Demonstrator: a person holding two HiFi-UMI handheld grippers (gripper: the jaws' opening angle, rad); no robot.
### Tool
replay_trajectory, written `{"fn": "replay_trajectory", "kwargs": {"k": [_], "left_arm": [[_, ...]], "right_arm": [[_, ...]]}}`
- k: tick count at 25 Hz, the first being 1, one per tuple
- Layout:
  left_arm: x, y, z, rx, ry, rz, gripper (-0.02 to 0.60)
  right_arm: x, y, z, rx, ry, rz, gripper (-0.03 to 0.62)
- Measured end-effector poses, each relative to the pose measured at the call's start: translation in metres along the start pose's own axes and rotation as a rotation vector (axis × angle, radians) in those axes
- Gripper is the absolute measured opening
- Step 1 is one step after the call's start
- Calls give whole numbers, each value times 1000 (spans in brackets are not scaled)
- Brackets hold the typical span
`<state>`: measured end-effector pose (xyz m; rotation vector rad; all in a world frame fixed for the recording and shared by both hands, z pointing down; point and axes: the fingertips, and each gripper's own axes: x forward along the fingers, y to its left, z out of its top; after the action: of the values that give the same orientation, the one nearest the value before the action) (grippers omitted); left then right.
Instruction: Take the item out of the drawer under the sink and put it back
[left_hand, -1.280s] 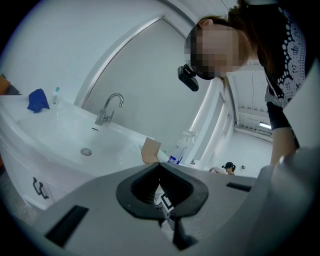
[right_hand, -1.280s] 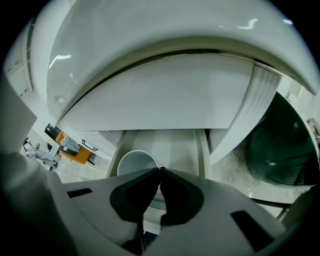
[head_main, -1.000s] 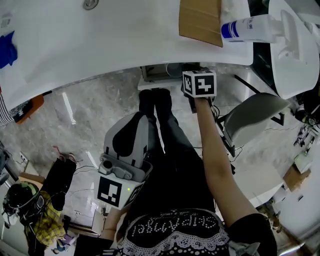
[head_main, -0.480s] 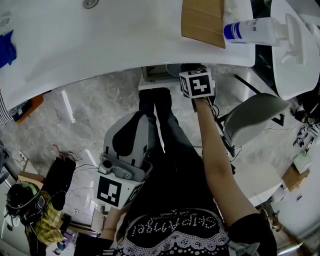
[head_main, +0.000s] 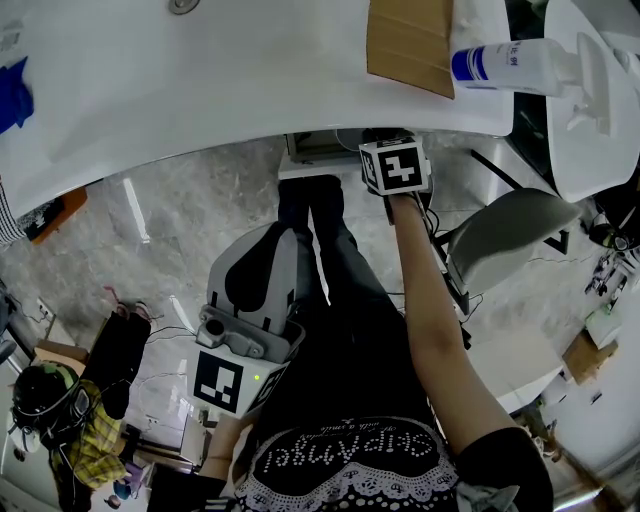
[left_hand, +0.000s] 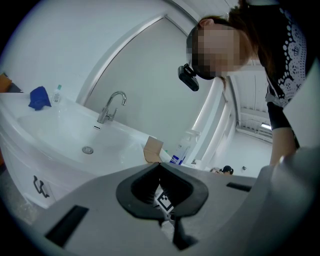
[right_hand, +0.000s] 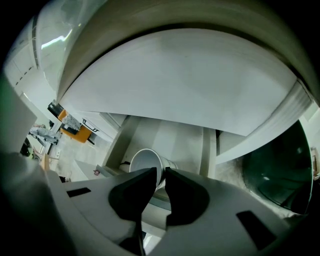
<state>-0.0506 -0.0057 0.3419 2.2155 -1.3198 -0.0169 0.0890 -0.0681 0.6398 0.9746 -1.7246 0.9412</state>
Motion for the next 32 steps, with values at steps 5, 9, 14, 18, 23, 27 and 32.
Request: {"fn": "replay_trajectory", "kwargs": {"k": [5,9,14,18,23,27,32], "left_arm": [[0,0,0,-4,6,1,5],[1,-2,-1,-1,8,-3,5],[0,-4,0,1,5,-5,5],[0,-6,0,4,5,-6,5],[1,-9,0,9,2,-10,5],[2,-12,2,16,-3,-18,5],[1,-15,5,25,-5,-25,5]], "right_arm": [[-4,1,-1,-2,1,7,83],[-8,-10,-3,20,-6,-14,84],[-10,-16,-5,30,-10,-19,84],[-13,-15,-3,32,-28,-24,84],[-18,-18,-1,40,-54,-32,84],[-26,-22,2,61,-86,-33,83],[-51,-20,10,110,-178,-17,83]]}}
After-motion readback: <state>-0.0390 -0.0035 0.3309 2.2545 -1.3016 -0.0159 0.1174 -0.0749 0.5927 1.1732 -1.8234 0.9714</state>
